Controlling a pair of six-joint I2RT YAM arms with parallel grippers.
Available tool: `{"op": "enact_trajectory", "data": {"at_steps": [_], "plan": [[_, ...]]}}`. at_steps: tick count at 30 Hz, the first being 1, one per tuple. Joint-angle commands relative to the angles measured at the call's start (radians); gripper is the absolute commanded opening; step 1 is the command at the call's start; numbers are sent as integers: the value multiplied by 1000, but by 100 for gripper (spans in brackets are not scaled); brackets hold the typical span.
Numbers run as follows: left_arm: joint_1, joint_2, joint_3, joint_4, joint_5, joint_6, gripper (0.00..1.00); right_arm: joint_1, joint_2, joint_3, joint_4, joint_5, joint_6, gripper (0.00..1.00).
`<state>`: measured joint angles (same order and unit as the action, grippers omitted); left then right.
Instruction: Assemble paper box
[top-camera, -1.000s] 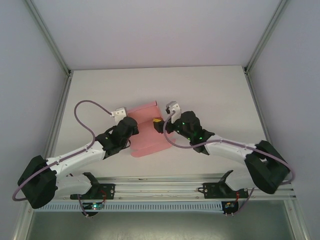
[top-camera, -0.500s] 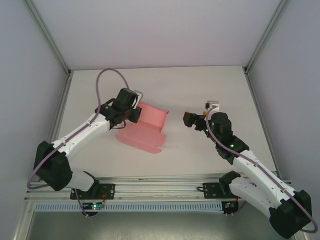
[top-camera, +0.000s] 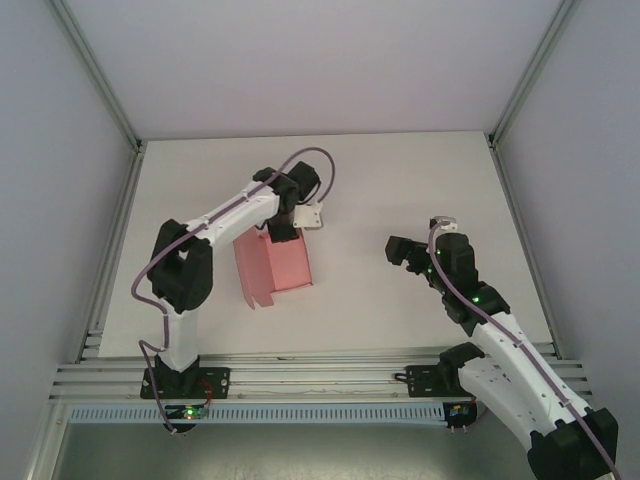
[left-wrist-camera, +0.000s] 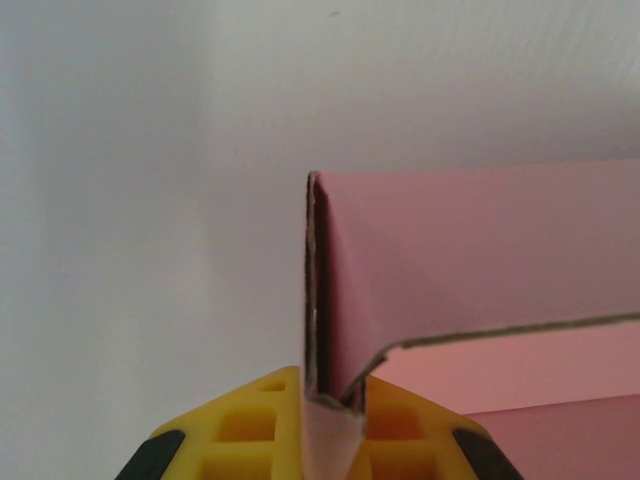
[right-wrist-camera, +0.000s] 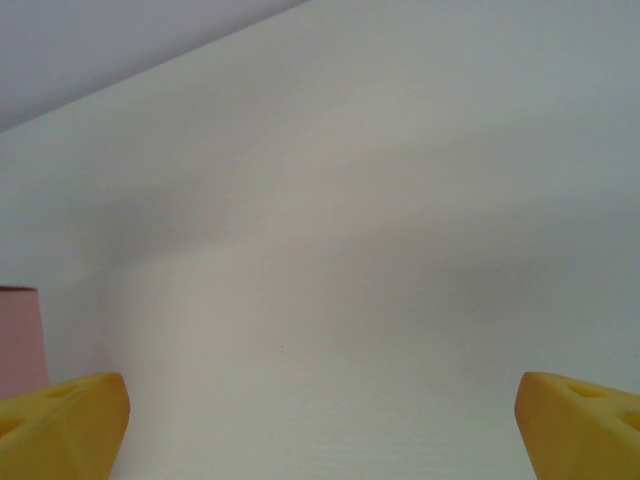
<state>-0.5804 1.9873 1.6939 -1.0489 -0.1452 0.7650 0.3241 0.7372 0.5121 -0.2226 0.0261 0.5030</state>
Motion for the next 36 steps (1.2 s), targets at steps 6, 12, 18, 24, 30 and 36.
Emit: {"op": "enact_trajectory", "data": {"at_steps": [6,12,18,24,30,36], "plan": [[-118,159,135,55,-47,191,0,-45,32,-16,-12,-47,4,98],[-137,279,254,22,-90,179,7,-68,38,-26,-9,-52,3,98],[-148,256,248,55,-42,177,34,-82,35,-26,-7,-70,4,98],[-150,220,246,62,-1,153,42,-85,22,-30,-4,-94,-12,98],[-148,71,160,189,108,80,100,-87,-7,-31,25,-146,-69,98],[-119,-199,-8,462,62,-237,100,-82,15,-45,139,-287,-112,98]]}}
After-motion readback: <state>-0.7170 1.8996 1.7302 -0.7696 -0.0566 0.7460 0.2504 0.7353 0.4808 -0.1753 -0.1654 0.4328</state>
